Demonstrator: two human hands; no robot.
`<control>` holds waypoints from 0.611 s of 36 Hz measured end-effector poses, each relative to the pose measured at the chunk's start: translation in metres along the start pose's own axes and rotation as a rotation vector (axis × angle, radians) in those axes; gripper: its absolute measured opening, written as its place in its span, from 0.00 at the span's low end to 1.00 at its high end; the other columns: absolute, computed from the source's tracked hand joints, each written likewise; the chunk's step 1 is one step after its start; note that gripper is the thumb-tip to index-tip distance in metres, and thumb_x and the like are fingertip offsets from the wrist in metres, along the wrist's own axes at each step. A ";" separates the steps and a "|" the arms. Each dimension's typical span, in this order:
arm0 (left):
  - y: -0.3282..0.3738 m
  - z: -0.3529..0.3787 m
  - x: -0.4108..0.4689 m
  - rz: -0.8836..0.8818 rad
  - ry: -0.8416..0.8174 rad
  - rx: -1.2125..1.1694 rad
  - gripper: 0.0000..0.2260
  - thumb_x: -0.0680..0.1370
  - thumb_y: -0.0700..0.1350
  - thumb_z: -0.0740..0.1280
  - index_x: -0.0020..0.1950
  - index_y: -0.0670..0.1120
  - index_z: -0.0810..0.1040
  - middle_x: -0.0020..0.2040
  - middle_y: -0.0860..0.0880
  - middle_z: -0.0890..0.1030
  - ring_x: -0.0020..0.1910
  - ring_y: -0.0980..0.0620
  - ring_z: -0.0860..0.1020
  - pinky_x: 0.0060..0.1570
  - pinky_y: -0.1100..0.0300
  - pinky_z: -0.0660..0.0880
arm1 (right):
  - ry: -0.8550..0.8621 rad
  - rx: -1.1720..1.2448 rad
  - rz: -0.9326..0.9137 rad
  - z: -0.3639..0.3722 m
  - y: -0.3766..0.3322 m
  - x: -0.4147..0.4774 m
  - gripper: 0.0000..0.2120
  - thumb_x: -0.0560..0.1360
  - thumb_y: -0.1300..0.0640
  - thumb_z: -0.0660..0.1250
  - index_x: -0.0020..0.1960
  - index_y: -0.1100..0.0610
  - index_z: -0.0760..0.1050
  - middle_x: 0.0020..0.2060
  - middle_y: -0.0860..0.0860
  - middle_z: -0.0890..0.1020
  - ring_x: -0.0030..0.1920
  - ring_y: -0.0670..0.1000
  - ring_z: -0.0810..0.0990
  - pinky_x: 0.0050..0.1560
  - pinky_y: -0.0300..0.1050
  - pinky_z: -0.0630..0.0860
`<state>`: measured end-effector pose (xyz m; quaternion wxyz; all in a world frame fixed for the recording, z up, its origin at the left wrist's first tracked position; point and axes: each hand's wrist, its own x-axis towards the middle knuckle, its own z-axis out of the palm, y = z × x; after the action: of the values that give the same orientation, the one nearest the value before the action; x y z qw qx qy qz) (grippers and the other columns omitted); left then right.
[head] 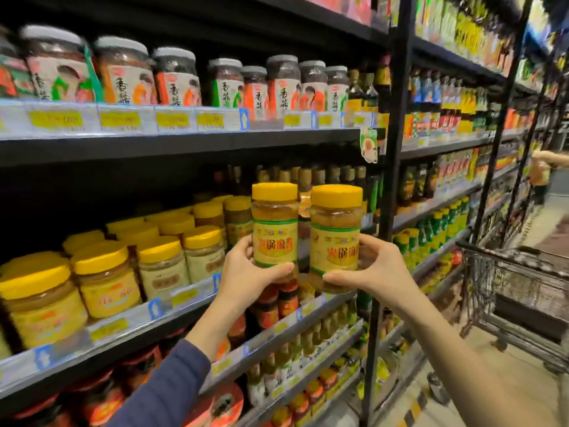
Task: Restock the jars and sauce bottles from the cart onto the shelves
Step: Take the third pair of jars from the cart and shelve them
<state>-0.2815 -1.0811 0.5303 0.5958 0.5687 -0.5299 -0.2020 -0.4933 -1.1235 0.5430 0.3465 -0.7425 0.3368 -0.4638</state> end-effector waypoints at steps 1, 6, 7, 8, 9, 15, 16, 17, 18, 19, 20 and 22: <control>-0.004 0.003 0.008 -0.005 0.023 0.018 0.29 0.63 0.41 0.80 0.56 0.53 0.68 0.48 0.61 0.77 0.47 0.65 0.76 0.45 0.70 0.73 | -0.019 0.009 -0.006 -0.002 0.007 0.010 0.31 0.57 0.54 0.81 0.58 0.54 0.77 0.50 0.47 0.84 0.50 0.43 0.82 0.51 0.39 0.80; -0.023 0.020 0.044 -0.047 0.182 0.116 0.35 0.61 0.43 0.80 0.64 0.46 0.69 0.51 0.55 0.78 0.50 0.57 0.78 0.52 0.61 0.74 | -0.131 0.059 -0.054 -0.007 0.038 0.062 0.32 0.56 0.53 0.80 0.58 0.53 0.76 0.50 0.46 0.84 0.51 0.42 0.82 0.51 0.38 0.79; -0.026 0.024 0.049 -0.052 0.218 0.132 0.35 0.62 0.42 0.80 0.65 0.45 0.68 0.50 0.55 0.77 0.49 0.57 0.77 0.51 0.62 0.73 | -0.157 0.074 -0.065 -0.008 0.044 0.073 0.33 0.54 0.51 0.80 0.58 0.53 0.76 0.50 0.46 0.84 0.51 0.42 0.82 0.51 0.38 0.79; -0.029 0.027 0.054 -0.062 0.249 0.145 0.35 0.62 0.42 0.80 0.65 0.45 0.68 0.50 0.55 0.77 0.49 0.57 0.77 0.50 0.62 0.73 | -0.181 0.089 -0.071 -0.009 0.050 0.082 0.34 0.53 0.49 0.80 0.58 0.53 0.77 0.50 0.46 0.84 0.51 0.42 0.82 0.52 0.39 0.79; -0.031 0.030 0.059 -0.071 0.276 0.156 0.35 0.62 0.42 0.80 0.65 0.44 0.68 0.52 0.54 0.77 0.50 0.55 0.77 0.51 0.61 0.73 | -0.204 0.106 -0.074 -0.010 0.057 0.092 0.34 0.53 0.49 0.80 0.57 0.53 0.77 0.50 0.46 0.84 0.51 0.42 0.82 0.52 0.39 0.79; -0.044 0.036 0.080 -0.135 0.431 0.256 0.38 0.61 0.45 0.81 0.67 0.43 0.68 0.59 0.47 0.79 0.56 0.51 0.79 0.58 0.56 0.75 | -0.365 0.180 -0.111 -0.009 0.083 0.142 0.32 0.55 0.58 0.81 0.57 0.55 0.77 0.51 0.47 0.84 0.51 0.44 0.83 0.54 0.40 0.79; -0.046 0.035 0.082 -0.146 0.458 0.281 0.38 0.61 0.46 0.81 0.66 0.43 0.68 0.60 0.47 0.79 0.56 0.51 0.79 0.59 0.54 0.75 | -0.390 0.186 -0.123 -0.008 0.086 0.148 0.31 0.56 0.59 0.81 0.57 0.55 0.77 0.50 0.47 0.84 0.51 0.43 0.82 0.53 0.39 0.79; -0.047 0.034 0.083 -0.157 0.485 0.306 0.38 0.60 0.47 0.81 0.66 0.43 0.68 0.60 0.47 0.79 0.56 0.51 0.79 0.59 0.53 0.75 | -0.412 0.193 -0.132 -0.007 0.089 0.154 0.30 0.56 0.59 0.81 0.56 0.54 0.77 0.50 0.46 0.84 0.50 0.42 0.82 0.53 0.37 0.79; -0.049 0.032 0.084 -0.168 0.504 0.328 0.38 0.60 0.47 0.81 0.66 0.44 0.68 0.59 0.47 0.79 0.56 0.51 0.79 0.59 0.52 0.75 | -0.436 0.204 -0.138 -0.005 0.092 0.158 0.30 0.55 0.58 0.81 0.55 0.52 0.76 0.49 0.45 0.83 0.49 0.40 0.82 0.51 0.36 0.79; -0.049 0.031 0.086 -0.180 0.518 0.347 0.38 0.60 0.48 0.81 0.65 0.44 0.67 0.59 0.48 0.79 0.56 0.51 0.79 0.59 0.52 0.75 | -0.459 0.216 -0.141 -0.003 0.094 0.163 0.30 0.54 0.56 0.81 0.54 0.51 0.76 0.49 0.44 0.83 0.49 0.39 0.82 0.50 0.34 0.79; -0.049 0.030 0.087 -0.190 0.526 0.357 0.38 0.61 0.48 0.81 0.66 0.45 0.67 0.58 0.49 0.79 0.56 0.51 0.78 0.59 0.53 0.75 | -0.479 0.230 -0.141 -0.001 0.095 0.167 0.32 0.52 0.54 0.80 0.55 0.51 0.76 0.49 0.43 0.83 0.49 0.39 0.82 0.50 0.34 0.79; -0.048 0.028 0.090 -0.207 0.536 0.362 0.39 0.62 0.47 0.80 0.66 0.44 0.65 0.56 0.50 0.77 0.55 0.52 0.77 0.57 0.56 0.74 | -0.515 0.259 -0.138 0.005 0.099 0.174 0.36 0.49 0.51 0.79 0.56 0.53 0.76 0.50 0.45 0.83 0.50 0.41 0.82 0.50 0.35 0.79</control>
<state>-0.2558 -1.1830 0.5176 0.5797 0.7489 -0.3209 -0.0073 -0.4468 -1.3178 0.5389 0.4803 -0.8064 0.1245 -0.3217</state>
